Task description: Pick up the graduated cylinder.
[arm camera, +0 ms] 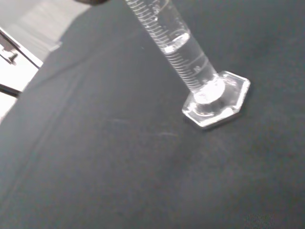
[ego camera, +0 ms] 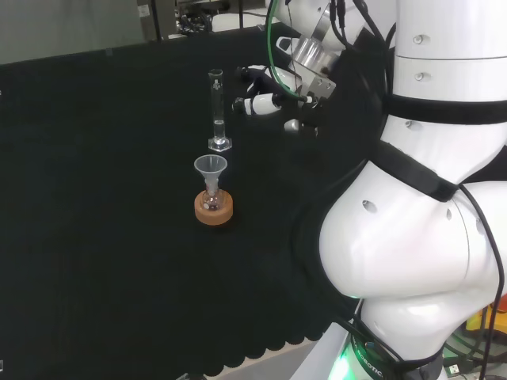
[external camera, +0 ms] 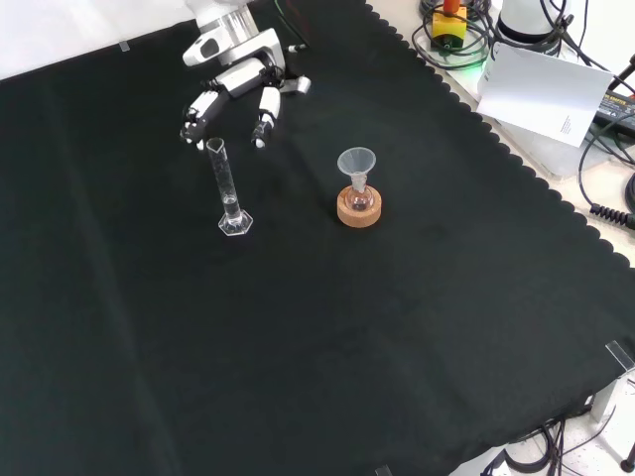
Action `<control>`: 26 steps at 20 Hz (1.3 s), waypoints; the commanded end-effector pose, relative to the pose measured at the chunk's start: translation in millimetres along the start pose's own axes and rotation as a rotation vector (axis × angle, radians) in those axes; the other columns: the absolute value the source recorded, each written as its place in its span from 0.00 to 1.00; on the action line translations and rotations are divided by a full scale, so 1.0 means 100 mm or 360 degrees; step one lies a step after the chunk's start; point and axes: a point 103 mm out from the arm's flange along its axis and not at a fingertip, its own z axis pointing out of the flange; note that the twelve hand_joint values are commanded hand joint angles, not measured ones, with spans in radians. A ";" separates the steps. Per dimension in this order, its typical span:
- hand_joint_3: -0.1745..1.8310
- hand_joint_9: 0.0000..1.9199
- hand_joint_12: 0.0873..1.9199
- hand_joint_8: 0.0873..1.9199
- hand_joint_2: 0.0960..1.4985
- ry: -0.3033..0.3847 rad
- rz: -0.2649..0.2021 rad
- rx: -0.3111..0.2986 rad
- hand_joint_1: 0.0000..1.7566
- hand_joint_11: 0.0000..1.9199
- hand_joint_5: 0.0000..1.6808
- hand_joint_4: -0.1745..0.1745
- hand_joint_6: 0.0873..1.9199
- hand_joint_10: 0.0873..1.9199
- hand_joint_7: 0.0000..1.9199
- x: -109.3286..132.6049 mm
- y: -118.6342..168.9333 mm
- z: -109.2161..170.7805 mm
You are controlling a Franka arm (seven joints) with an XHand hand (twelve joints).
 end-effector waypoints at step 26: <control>0.38 0.33 0.68 0.30 0.40 0.0555 -0.0234 -0.0187 0.53 0.16 0.31 0.35 0.00 0.26 0.23 0.15 0.46 0.51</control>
